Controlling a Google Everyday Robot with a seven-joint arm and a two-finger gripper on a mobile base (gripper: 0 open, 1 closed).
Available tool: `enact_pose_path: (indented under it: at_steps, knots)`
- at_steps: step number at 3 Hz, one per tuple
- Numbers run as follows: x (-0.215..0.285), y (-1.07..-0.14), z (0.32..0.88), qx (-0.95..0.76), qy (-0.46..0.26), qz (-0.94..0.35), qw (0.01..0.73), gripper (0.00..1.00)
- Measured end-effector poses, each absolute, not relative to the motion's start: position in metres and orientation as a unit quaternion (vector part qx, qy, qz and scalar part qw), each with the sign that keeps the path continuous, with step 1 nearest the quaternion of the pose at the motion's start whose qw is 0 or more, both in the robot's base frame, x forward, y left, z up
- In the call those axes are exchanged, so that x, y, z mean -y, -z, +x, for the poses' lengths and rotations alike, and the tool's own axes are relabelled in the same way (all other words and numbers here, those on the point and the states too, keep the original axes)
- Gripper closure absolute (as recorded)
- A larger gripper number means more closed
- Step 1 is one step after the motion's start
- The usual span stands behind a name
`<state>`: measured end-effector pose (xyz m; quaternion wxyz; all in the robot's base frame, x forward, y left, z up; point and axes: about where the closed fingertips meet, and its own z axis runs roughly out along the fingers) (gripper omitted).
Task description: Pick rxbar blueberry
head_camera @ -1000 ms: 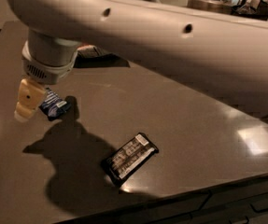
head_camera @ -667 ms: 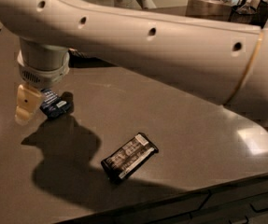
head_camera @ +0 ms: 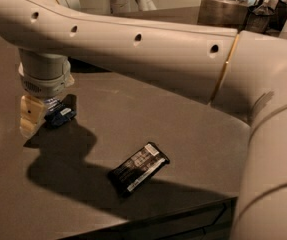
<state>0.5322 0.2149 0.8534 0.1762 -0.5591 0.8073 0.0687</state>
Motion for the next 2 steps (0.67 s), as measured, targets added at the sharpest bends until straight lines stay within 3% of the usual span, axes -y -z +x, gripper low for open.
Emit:
enact_pose_path:
  at_steps: [1,2]
  knots:
    - [-0.2170,-0.8444,0.5362,-0.807,-0.075,-0.564,0.157,0.01]
    - [-0.2191,-0.8378,0.5377,-0.807,-0.086,-0.567,0.141,0.19]
